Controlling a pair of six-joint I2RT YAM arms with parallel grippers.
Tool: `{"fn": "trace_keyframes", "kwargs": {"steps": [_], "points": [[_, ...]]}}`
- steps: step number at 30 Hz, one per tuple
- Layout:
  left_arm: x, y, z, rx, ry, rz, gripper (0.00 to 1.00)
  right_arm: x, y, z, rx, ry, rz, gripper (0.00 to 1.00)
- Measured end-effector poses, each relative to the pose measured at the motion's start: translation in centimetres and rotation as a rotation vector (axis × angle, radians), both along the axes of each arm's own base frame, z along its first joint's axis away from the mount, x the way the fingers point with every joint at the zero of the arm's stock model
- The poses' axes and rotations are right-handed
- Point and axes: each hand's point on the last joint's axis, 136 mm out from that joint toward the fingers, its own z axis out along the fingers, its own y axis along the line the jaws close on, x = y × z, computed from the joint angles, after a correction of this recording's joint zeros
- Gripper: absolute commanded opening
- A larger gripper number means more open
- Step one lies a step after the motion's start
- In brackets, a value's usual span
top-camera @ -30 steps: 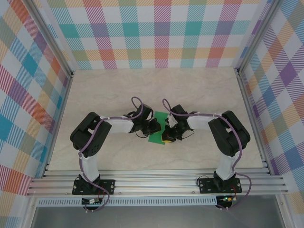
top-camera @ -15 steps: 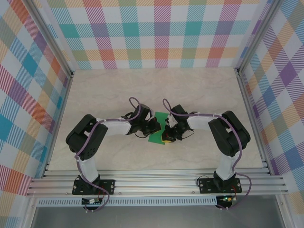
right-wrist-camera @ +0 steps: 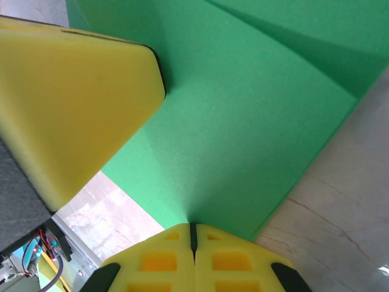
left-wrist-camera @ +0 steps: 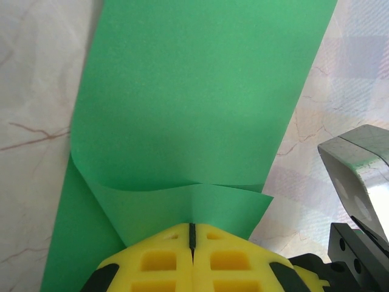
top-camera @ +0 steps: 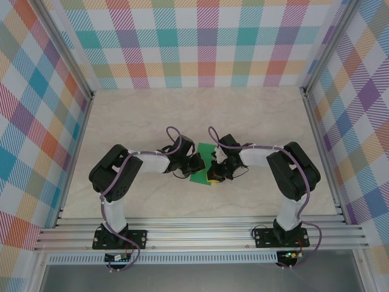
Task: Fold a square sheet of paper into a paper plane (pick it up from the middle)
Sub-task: Fold the triangle a second time at the center of the table.
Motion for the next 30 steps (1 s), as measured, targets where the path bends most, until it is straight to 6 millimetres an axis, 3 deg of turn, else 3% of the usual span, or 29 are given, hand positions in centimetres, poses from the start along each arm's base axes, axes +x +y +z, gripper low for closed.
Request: {"fn": "trace_keyframes", "kwargs": {"steps": [30], "points": [[4.0,3.9,0.1,0.003,-0.040,0.046,0.00,0.0,0.0,0.0,0.004,-0.013,0.002,0.01]]}}
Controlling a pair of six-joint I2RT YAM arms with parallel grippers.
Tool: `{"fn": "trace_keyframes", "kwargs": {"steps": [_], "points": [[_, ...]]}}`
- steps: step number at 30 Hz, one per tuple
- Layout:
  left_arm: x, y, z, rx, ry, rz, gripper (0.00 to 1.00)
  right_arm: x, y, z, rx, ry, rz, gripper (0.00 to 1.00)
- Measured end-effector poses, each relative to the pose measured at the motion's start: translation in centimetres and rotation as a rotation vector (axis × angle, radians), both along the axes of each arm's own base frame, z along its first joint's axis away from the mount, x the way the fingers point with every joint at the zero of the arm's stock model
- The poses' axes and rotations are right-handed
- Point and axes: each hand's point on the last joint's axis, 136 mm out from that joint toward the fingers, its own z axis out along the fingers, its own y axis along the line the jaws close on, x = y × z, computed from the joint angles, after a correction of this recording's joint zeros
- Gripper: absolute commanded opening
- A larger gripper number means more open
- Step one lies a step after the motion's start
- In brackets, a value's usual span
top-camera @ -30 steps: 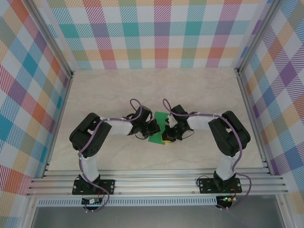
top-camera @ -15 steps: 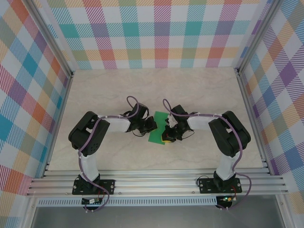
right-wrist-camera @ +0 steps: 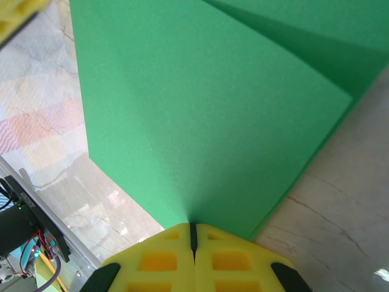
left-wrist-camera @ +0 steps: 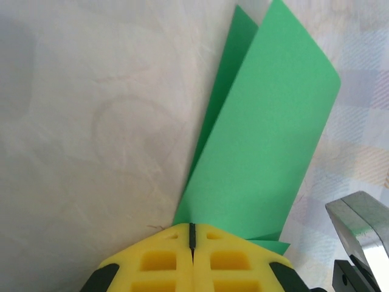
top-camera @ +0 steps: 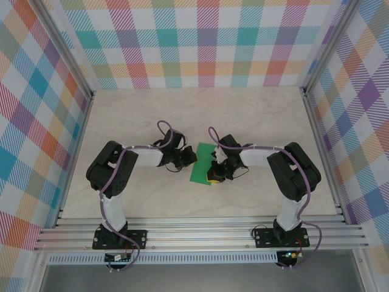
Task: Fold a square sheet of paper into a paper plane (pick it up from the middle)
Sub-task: Fold the triangle a second time at the center of the table.
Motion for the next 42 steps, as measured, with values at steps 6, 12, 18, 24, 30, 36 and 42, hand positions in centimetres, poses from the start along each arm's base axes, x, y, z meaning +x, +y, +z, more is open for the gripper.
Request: {"fn": "trace_keyframes", "kwargs": {"steps": [6,12,18,24,30,36,42], "points": [[2.2,2.2,0.3,0.041,-0.028,0.048,0.03,0.0,0.0,0.0,0.003,0.001,0.001,0.01],[2.1,2.0,2.7,0.016,-0.057,0.034,0.05,0.0,0.1,0.1,0.004,0.001,0.001,0.01],[0.5,-0.9,5.5,-0.056,-0.100,-0.054,0.02,0.0,0.1,0.1,0.003,0.001,0.001,0.02],[-1.8,-3.2,4.3,-0.077,-0.054,-0.138,0.00,0.1,0.0,0.2,-0.005,0.004,-0.001,0.02],[-2.8,-2.8,0.7,-0.036,0.029,-0.142,0.00,0.1,-0.1,0.2,-0.022,0.010,-0.003,0.02],[-2.9,-2.5,-0.1,-0.017,0.029,-0.149,0.00,0.1,-0.3,0.3,-0.040,0.020,-0.005,0.04],[-2.9,-2.5,-0.1,-0.016,0.024,-0.155,0.00,1.2,0.5,1.8,-0.018,-0.004,-0.004,0.06]]}}
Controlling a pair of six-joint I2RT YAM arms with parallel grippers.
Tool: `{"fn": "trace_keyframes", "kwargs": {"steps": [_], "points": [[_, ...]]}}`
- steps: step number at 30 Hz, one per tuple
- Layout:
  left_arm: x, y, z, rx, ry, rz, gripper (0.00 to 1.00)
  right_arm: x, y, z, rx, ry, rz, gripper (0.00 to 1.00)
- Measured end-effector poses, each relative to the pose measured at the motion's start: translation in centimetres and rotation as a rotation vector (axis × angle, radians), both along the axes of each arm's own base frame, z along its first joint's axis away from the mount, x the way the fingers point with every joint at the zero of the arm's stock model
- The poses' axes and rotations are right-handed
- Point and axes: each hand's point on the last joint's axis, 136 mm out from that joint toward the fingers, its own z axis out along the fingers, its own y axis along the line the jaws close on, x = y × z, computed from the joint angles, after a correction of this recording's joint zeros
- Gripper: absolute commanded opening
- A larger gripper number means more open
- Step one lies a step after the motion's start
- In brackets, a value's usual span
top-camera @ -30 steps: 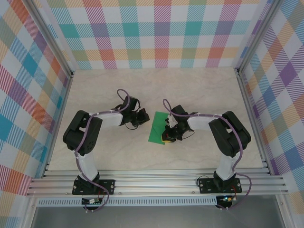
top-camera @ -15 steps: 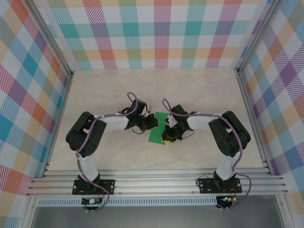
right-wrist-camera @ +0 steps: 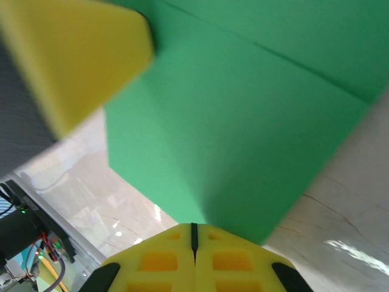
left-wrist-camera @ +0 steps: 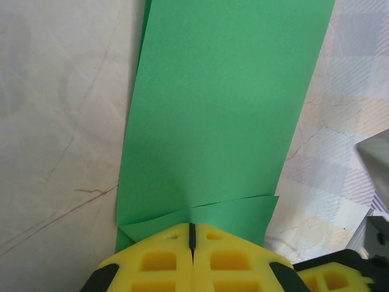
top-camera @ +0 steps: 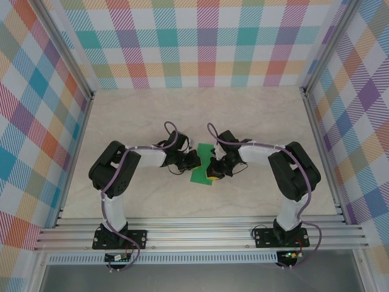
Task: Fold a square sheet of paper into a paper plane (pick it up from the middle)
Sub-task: Fold the triangle a second time at the center of the table.
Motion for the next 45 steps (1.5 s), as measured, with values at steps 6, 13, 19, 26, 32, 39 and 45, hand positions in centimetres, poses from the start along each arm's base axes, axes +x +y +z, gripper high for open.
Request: {"fn": "trace_keyframes", "kwargs": {"steps": [6,13,19,26,32,39,45], "points": [[0.0,0.0,0.0,-0.002,-0.001,-0.001,0.00,1.7,1.3,1.9,0.042,-0.049,0.002,0.06],[0.0,0.0,0.0,-0.002,-0.001,-0.001,0.00,1.8,2.1,0.3,0.030,-0.010,0.018,0.07],[0.0,0.0,0.0,-0.002,-0.001,-0.001,0.00,1.3,1.9,-1.6,0.002,0.035,0.022,0.07],[0.0,0.0,-0.1,0.000,0.000,0.000,0.00,0.9,1.7,-1.7,0.021,0.013,0.042,0.08],[0.0,0.0,-0.2,0.001,0.002,0.000,0.00,-0.6,0.7,-1.7,0.028,0.020,0.042,0.09],[0.0,0.0,-0.2,0.001,0.001,0.000,0.00,-1.9,-0.4,-1.8,0.038,0.036,0.034,0.10],[0.0,0.0,-0.2,0.000,0.002,-0.001,0.00,-2.7,-1.2,-1.9,0.049,0.040,0.024,0.10]]}}
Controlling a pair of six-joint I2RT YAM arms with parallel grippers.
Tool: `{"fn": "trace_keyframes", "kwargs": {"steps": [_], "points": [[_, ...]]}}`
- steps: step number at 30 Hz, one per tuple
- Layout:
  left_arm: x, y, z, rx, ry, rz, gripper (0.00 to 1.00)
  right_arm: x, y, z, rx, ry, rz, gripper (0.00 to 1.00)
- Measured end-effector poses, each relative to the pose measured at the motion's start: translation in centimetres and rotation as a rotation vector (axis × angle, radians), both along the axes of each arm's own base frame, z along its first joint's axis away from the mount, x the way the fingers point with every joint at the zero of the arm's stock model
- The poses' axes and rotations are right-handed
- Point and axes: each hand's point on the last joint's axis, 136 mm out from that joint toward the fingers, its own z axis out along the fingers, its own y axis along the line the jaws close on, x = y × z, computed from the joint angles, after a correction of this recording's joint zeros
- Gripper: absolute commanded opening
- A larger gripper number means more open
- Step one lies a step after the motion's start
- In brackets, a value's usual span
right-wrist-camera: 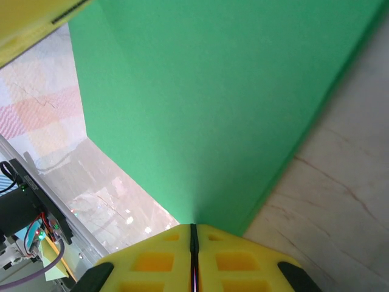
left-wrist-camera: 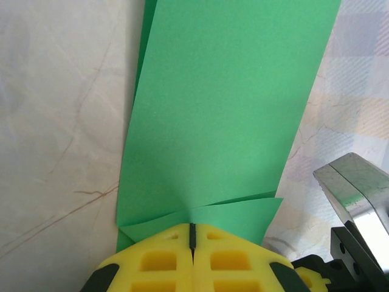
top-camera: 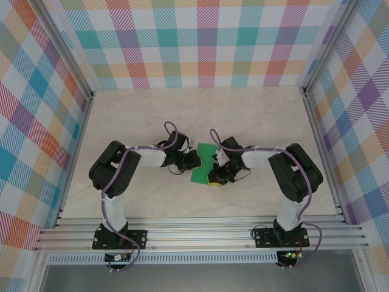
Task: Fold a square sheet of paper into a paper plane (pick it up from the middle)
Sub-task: Fold the triangle a second time at the center of the table.
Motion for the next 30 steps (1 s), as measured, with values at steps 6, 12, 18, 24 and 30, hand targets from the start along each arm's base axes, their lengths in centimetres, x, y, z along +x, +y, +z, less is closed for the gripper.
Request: {"fn": "trace_keyframes", "kwargs": {"steps": [6,12,18,24,30], "points": [[0.0,0.0,0.0,-0.001,0.000,0.000,0.00,-0.1,-0.3,0.0,0.022,0.000,-0.008,0.10],[0.0,0.0,0.0,-0.001,0.000,-0.001,0.00,-0.4,-0.8,0.2,-0.003,0.002,-0.015,0.11],[-0.1,-0.2,0.1,-0.005,-0.001,-0.005,0.00,0.0,-2.3,1.1,-0.088,-0.023,-0.053,0.28],[-0.1,-0.1,0.2,0.001,-0.004,-0.003,0.00,3.4,-1.7,2.9,-0.100,-0.116,-0.104,0.38],[-0.1,-0.1,0.3,0.005,-0.003,0.003,0.00,5.5,-1.5,2.0,-0.134,-0.108,-0.159,0.40]]}}
